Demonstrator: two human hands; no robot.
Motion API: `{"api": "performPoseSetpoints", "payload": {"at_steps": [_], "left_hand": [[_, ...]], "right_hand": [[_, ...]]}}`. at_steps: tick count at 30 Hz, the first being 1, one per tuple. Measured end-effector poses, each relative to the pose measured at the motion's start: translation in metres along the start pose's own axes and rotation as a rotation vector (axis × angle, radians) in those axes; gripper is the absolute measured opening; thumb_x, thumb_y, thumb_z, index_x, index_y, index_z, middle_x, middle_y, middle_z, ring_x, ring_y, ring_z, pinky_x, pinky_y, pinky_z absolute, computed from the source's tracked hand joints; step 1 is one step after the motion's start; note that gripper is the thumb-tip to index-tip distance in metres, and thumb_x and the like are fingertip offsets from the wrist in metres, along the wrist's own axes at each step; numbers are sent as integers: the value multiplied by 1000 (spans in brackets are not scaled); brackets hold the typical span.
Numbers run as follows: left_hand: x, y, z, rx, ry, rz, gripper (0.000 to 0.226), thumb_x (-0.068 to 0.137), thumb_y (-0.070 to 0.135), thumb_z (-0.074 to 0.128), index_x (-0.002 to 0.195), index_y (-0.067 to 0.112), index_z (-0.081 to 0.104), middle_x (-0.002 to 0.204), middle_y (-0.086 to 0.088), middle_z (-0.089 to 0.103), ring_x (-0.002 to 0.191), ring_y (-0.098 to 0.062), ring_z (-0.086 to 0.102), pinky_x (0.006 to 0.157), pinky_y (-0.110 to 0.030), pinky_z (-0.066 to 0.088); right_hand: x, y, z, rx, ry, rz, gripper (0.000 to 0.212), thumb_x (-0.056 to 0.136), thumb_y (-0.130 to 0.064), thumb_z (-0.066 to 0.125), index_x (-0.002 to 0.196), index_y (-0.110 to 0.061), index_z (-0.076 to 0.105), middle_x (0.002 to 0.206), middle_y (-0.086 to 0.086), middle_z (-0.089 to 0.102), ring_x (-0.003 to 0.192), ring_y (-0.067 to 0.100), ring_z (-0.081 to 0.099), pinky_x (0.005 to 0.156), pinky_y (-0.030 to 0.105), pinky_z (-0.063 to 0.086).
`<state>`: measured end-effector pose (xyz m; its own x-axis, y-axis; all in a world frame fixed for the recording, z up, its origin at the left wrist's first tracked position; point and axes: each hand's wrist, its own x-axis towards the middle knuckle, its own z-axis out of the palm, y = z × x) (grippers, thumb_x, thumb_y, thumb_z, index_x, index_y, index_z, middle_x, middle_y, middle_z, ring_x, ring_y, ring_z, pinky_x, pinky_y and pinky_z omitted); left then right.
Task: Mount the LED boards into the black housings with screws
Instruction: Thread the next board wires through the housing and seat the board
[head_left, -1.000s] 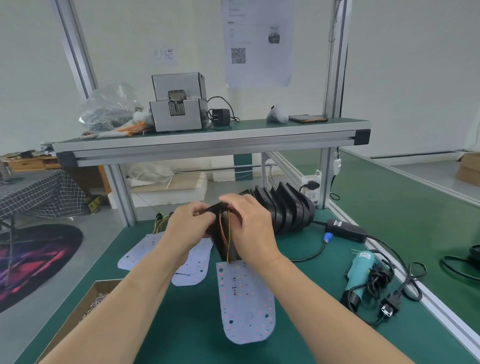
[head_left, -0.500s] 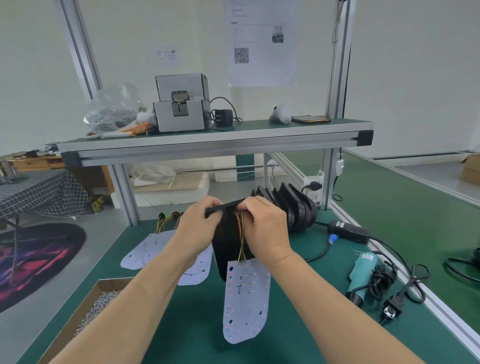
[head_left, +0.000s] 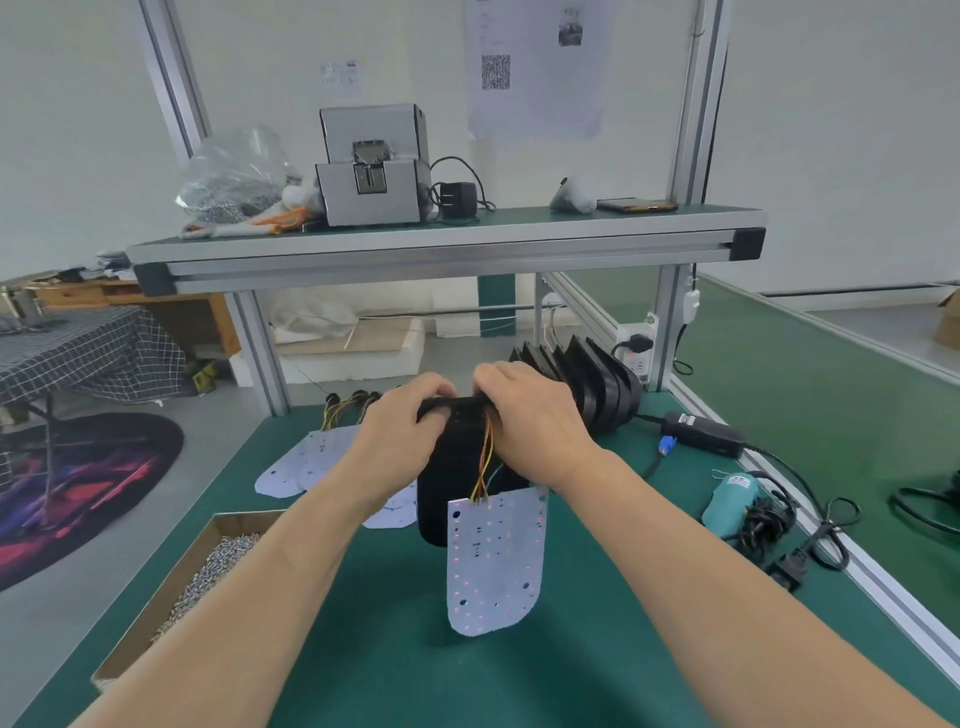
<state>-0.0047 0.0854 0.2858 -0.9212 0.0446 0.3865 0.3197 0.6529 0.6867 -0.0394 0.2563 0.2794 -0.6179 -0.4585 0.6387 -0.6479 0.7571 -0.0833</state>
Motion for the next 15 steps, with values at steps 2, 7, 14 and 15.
{"api": "performPoseSetpoints", "payload": {"at_steps": [2, 7, 14, 15], "left_hand": [[-2, 0, 0, 5, 8, 25, 20, 95, 11, 53, 89, 28, 61, 85, 10, 63, 84, -14, 57, 74, -34, 46], [-8, -8, 2, -69, 113, -31, 15, 86, 16, 69, 79, 26, 60, 68, 8, 58, 67, -12, 51, 62, -30, 40], [-15, -19, 8, -73, 117, -55, 15, 90, 14, 67, 83, 27, 63, 83, 20, 64, 77, 4, 54, 62, -12, 39], [-15, -19, 9, -67, 116, -48, 15, 90, 14, 67, 84, 27, 63, 83, 21, 64, 77, 4, 55, 61, -10, 39]], "right_hand": [[0, -2, 1, 2, 22, 8, 6, 92, -18, 55, 94, -13, 52, 89, 3, 58, 88, 32, 55, 57, 35, 33], [3, -6, -4, 173, -99, -3, 13, 90, -8, 54, 100, -14, 61, 91, 6, 63, 88, 32, 57, 72, 41, 44], [-1, -1, -10, 450, -276, 130, 31, 91, -8, 61, 119, -14, 73, 109, 4, 69, 104, 16, 61, 96, 27, 44], [-2, -2, -8, 440, -255, 127, 27, 90, -10, 65, 115, -15, 73, 102, 3, 68, 97, 16, 60, 90, 27, 45]]}}
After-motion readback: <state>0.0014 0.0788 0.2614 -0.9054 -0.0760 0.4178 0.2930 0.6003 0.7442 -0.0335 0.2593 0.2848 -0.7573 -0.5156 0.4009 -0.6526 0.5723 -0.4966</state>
